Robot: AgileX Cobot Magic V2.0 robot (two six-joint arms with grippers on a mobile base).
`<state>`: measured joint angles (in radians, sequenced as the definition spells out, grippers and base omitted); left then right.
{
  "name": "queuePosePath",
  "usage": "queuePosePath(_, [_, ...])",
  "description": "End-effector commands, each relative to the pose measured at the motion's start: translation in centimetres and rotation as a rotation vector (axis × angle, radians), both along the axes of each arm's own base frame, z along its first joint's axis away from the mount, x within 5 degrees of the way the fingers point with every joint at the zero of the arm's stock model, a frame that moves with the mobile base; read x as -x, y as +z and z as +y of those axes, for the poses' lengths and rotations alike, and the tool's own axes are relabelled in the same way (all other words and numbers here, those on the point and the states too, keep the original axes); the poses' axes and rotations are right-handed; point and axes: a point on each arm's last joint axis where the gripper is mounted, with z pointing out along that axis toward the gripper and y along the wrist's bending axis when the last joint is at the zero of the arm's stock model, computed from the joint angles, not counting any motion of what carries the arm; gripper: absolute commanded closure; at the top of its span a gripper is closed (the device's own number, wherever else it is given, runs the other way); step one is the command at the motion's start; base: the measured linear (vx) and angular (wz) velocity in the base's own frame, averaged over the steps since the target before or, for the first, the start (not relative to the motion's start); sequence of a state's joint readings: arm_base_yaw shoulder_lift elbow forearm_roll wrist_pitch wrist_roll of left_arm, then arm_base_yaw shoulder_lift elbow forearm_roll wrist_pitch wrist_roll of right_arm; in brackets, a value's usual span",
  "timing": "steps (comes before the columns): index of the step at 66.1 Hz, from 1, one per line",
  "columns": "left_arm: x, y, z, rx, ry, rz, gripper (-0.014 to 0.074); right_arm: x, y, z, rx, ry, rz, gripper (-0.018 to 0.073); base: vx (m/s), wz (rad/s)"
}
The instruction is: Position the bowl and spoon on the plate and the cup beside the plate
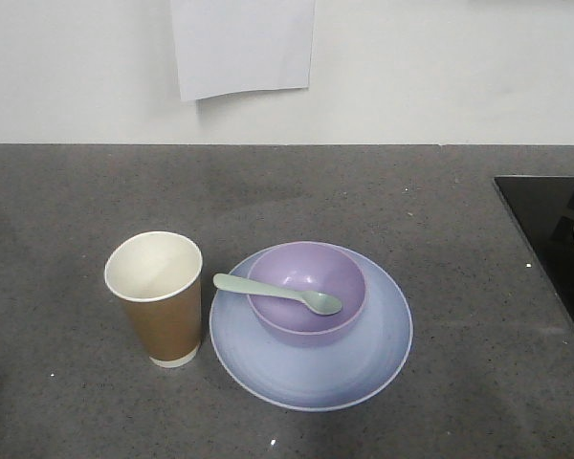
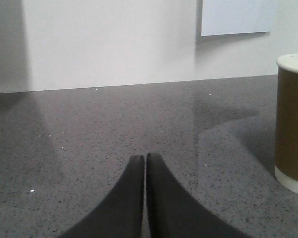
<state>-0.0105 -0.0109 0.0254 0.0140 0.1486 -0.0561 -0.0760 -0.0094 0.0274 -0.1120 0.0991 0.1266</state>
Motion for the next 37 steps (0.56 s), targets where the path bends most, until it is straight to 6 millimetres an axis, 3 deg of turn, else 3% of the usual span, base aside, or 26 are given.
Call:
queuePosePath(1, [-0.02,-0.19,-0.01,0.012,-0.001,-0.067,0.0603,0.02,0.25,0.05,0.016,0.003,-0.076,0.0564,0.00,0.00])
queuePosePath(37, [-0.02,-0.19,-0.01,0.012,-0.001,-0.067,0.0603,0.02,0.25,0.05,0.016,0.003,-0.076,0.0564,0.00,0.00])
